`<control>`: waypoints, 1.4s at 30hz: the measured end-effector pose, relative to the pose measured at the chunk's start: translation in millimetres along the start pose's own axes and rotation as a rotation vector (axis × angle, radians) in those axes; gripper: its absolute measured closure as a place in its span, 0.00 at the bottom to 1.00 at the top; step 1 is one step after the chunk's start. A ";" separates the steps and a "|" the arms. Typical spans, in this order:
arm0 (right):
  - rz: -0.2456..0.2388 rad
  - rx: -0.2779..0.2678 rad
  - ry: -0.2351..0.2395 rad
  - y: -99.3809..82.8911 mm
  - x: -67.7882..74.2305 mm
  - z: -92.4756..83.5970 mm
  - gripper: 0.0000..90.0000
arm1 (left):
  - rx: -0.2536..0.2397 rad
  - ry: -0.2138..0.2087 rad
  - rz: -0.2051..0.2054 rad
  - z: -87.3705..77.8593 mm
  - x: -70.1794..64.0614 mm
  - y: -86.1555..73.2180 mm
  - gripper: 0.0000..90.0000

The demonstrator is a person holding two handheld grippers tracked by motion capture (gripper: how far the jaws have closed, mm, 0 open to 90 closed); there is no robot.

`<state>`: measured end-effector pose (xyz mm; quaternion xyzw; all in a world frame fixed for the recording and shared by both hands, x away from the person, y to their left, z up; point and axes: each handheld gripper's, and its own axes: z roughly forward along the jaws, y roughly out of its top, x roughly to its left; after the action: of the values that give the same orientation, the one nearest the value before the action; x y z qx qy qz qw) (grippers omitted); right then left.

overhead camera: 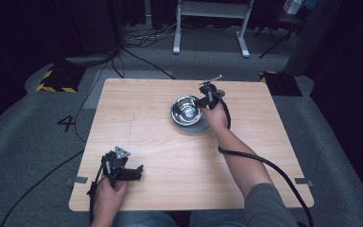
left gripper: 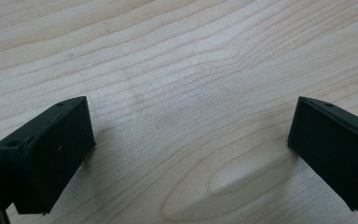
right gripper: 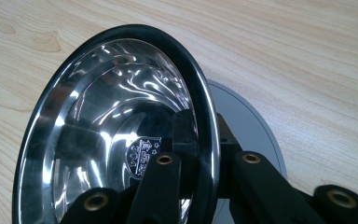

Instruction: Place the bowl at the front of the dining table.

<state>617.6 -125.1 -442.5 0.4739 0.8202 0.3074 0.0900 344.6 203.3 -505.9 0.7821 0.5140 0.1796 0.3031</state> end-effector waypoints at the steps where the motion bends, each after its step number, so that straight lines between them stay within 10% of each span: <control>1: 0.003 0.002 0.002 0.1 -0.6 0.5 0.94 | 0.000 0.000 0.000 0.0 0.0 0.0 0.00; 16: -0.057 -0.025 -0.072 0.4 -9.0 -4.9 0.60 | -0.001 0.001 -0.001 0.1 0.0 0.0 0.00; 42: -0.182 -0.138 -0.011 0.6 0.6 -92.2 0.55 | 0.005 -0.007 0.010 -1.8 -0.1 -1.6 0.00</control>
<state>577.2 -163.0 -368.7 0.3917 0.8363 0.3512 0.1544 342.4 204.2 -505.6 0.7862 0.5093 0.1770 0.3019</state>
